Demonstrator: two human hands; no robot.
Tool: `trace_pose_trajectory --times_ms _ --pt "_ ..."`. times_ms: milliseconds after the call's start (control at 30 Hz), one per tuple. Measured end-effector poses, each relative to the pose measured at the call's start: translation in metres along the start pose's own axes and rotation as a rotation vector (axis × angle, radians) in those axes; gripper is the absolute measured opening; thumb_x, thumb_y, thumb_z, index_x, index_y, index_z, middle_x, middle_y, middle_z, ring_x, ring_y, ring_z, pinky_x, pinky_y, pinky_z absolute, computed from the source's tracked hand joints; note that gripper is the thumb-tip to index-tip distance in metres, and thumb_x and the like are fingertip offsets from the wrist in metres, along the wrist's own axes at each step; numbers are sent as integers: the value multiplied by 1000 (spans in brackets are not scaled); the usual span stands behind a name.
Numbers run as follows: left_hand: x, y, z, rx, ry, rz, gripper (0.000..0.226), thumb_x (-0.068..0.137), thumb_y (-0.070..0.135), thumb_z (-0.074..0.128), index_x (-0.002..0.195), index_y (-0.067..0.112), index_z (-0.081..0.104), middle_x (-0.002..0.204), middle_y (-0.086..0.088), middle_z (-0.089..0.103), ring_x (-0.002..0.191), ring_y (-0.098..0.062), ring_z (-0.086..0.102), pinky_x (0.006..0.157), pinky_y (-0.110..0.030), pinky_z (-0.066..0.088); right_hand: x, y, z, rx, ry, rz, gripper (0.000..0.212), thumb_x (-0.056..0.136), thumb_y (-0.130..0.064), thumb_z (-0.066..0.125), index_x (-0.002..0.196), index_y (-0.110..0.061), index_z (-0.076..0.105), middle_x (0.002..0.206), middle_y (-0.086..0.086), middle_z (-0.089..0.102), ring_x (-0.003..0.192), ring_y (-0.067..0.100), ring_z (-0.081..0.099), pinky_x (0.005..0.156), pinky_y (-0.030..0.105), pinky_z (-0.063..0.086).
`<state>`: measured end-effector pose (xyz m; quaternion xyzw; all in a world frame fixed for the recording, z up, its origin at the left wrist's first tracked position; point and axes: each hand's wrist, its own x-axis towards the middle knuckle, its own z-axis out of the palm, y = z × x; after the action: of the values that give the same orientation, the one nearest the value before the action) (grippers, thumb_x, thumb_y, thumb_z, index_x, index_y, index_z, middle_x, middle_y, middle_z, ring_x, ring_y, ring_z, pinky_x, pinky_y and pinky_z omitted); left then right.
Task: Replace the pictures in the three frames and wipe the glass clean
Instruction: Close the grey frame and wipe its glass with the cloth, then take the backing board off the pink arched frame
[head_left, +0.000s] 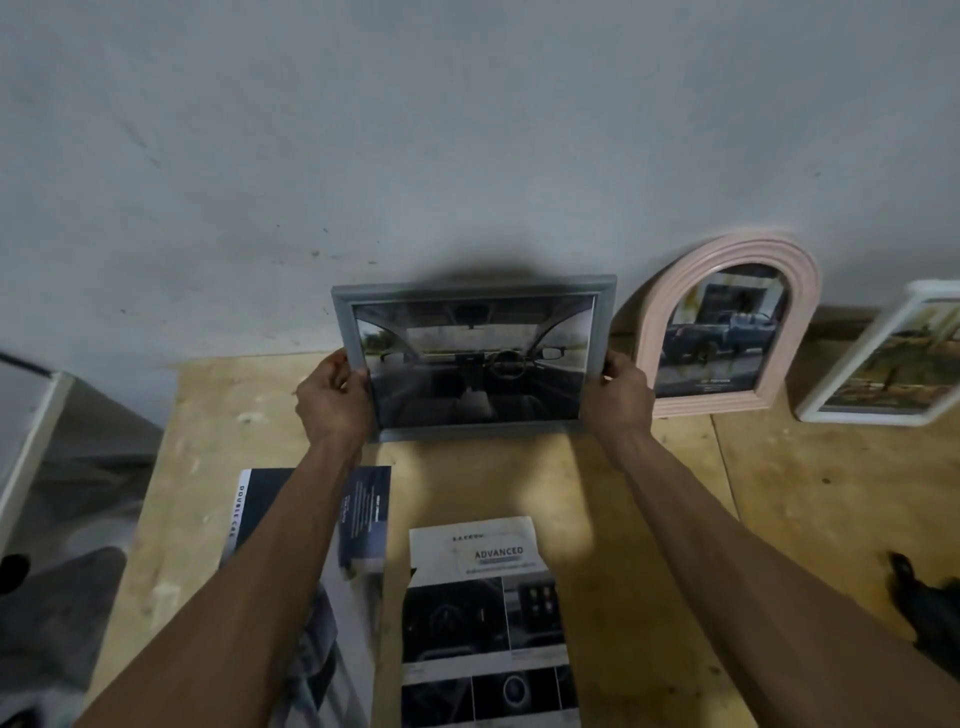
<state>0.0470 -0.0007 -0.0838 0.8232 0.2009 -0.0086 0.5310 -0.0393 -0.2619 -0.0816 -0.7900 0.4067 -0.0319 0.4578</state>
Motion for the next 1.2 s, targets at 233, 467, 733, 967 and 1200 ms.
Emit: trace_pose_trajectory --times_ms 233,467,733,967,1200 --pt "11 -6 8 -39 -23 -14 32 95 6 62 124 16 69 97 3 72 94 -16 69 98 -41 56 7 -3 7 -3 17 51 41 97 -10 47 137 -15 54 119 15 66 105 34 63 94 42 53" --pt "16 -7 12 -29 -48 -6 33 95 2 58 120 20 70 85 14 69 93 -17 68 97 -41 56 11 -7 8 20 2 45 47 98 -8 47 145 -17 46 124 13 64 108 30 62 99 37 51" --pt "17 -7 13 -26 -65 5 31 96 1 57 120 16 70 87 11 68 95 -20 67 96 -43 56 9 -6 10 -3 -25 26 52 97 -9 49 148 -15 39 133 14 59 118 32 57 105 36 45" --pt "2 -7 14 84 -41 3 60 96 22 65 149 11 40 141 -11 56 129 -28 53 105 -42 47 -13 -1 0 -18 35 -54 61 91 -6 57 148 -10 36 136 12 55 123 29 53 106 38 44" --pt "-58 6 54 62 95 234 29 93 25 67 112 7 56 104 -11 59 96 -27 59 80 -36 48 -16 28 -70 110 233 -49 37 93 -6 57 128 -13 53 102 0 61 95 14 58 76 14 42"
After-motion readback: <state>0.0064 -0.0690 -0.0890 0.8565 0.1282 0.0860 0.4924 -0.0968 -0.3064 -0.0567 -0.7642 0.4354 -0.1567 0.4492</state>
